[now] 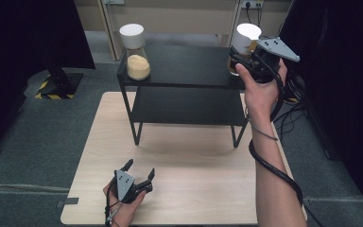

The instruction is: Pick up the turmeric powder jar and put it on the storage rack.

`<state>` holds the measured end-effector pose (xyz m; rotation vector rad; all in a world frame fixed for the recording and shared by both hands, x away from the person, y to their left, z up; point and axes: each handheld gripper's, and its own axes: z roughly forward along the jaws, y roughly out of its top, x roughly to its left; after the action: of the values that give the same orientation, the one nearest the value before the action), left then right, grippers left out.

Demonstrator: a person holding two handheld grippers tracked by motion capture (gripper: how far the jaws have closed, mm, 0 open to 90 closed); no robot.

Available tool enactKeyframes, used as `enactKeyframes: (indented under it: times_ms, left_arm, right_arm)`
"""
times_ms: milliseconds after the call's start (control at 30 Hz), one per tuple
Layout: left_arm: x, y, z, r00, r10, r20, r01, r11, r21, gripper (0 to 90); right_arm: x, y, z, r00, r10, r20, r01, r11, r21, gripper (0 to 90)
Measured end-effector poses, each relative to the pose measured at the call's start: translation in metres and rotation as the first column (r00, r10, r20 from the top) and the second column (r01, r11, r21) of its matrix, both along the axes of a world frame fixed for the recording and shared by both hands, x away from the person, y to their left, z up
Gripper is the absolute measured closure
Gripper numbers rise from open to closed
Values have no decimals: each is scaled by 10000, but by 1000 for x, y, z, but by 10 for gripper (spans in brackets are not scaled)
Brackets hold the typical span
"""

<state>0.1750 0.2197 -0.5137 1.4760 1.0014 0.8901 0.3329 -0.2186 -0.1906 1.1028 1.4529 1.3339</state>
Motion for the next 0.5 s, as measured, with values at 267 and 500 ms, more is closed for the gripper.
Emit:
enactKeyframes:
  times_ms: [267, 500]
  left_arm:
    - [0, 0, 0, 10000, -3, -9, 3, 10000, -4, 132]
    - [0, 0, 0, 10000, -6, -10, 6, 10000, 16, 132]
  right_arm:
    - [5, 1, -1, 9999, -45, -162, 45, 10000, 11, 307]
    - [7, 1, -5, 9997, -75, -231, 76, 9999, 71, 307]
